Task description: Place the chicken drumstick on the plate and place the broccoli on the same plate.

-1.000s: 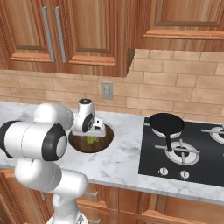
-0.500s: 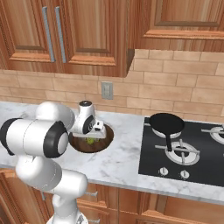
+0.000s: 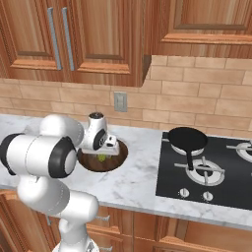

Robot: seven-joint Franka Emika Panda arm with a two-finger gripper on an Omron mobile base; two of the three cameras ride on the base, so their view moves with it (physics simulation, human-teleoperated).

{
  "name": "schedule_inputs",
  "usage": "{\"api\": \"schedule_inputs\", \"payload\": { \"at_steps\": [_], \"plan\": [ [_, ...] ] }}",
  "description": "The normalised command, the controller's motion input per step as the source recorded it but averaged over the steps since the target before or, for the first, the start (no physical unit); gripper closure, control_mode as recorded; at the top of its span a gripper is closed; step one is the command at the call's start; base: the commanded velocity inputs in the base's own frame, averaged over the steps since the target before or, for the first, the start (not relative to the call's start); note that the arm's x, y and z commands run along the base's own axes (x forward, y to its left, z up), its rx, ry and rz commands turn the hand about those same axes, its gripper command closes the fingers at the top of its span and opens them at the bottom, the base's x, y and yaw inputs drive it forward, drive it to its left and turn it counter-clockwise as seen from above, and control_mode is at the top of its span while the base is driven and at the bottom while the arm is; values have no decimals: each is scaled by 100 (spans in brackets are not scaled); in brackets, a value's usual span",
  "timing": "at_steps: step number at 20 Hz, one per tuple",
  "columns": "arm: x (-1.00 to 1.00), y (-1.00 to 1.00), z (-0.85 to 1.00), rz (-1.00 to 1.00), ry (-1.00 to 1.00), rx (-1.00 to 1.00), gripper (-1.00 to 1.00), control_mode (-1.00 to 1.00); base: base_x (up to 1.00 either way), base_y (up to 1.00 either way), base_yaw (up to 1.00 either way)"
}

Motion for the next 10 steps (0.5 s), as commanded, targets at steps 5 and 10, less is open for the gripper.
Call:
{"api": "schedule_inputs", "payload": {
  "at_steps": [5,10],
  "plan": [
    [-19,0,51,0,0,0,100,-100,0,0,0],
    [-43,-1,58,0,0,0,100,-100,0,0,0]
  ]
}}
